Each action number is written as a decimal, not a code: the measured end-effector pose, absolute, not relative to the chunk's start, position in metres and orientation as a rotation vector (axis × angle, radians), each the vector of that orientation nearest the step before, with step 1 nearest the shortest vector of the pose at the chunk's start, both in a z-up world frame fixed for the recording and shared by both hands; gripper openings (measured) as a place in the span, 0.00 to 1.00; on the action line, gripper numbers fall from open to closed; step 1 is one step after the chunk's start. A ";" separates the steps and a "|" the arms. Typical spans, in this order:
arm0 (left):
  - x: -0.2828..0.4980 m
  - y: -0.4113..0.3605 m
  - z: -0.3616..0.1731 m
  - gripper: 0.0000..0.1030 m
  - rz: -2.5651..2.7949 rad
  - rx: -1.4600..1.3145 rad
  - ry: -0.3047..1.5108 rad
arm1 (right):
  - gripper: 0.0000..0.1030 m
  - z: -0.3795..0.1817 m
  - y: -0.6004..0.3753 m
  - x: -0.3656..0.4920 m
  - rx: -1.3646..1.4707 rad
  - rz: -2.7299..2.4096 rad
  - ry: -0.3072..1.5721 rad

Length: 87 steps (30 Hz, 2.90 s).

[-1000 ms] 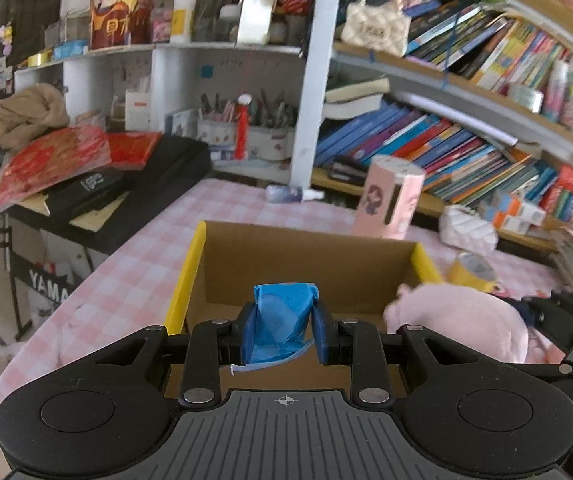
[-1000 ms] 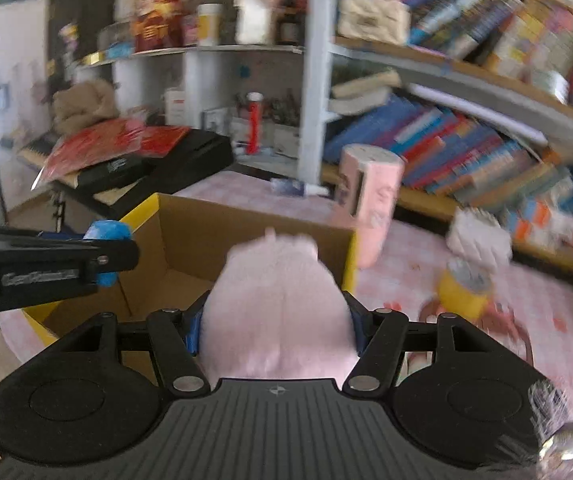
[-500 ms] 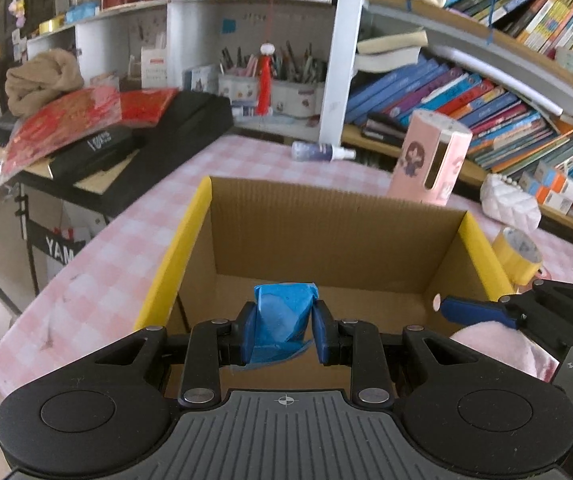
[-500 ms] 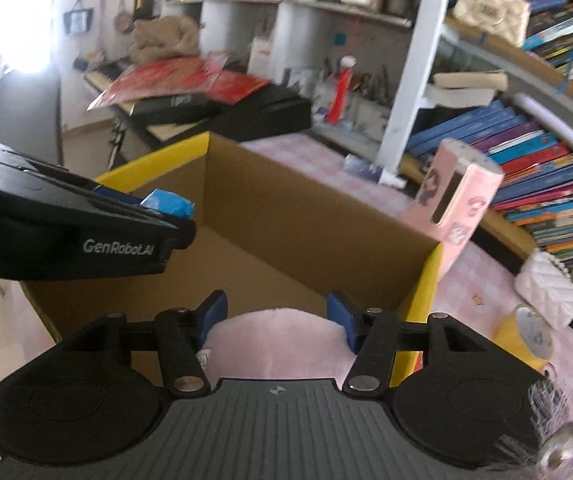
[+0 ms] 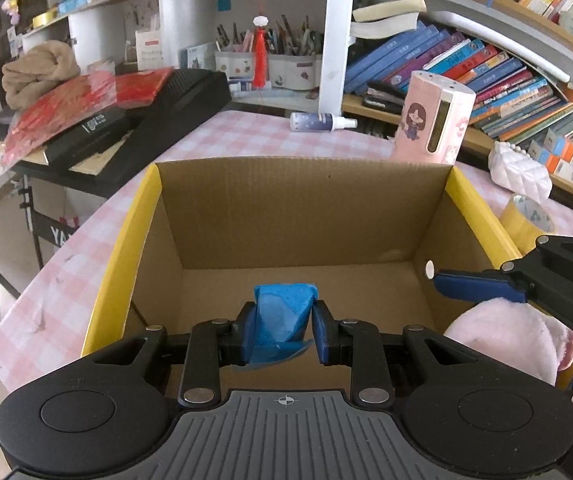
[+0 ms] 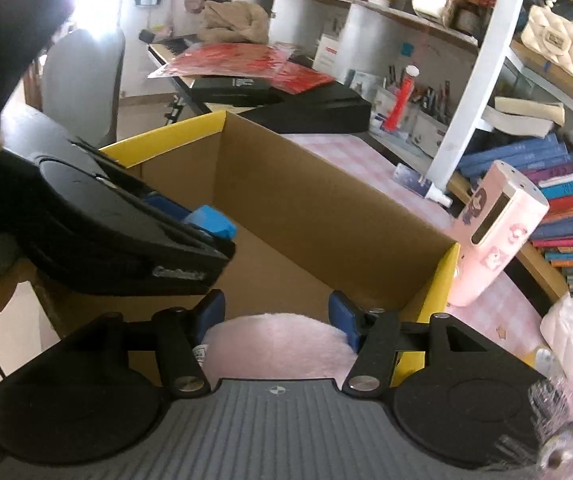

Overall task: Organize objects
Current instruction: 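Open both tools to drop the blue item and pig into the box, then withdraw both tools from the box toward the remaining items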

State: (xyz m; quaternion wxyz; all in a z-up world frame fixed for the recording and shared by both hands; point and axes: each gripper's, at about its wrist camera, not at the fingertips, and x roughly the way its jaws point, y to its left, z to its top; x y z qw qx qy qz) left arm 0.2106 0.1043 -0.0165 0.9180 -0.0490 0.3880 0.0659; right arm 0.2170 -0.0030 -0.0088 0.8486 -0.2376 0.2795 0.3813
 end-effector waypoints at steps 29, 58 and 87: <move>0.143 0.112 0.037 0.65 0.191 -0.121 0.594 | 0.67 0.031 -0.021 0.185 -0.414 0.671 0.444; 0.017 0.100 -0.004 0.81 0.159 -0.087 0.713 | 0.75 0.001 -0.087 0.045 -0.140 0.185 0.624; 0.009 0.020 -0.026 0.82 -0.120 0.015 0.802 | 0.84 -0.022 -0.158 -0.014 -0.072 -0.038 0.747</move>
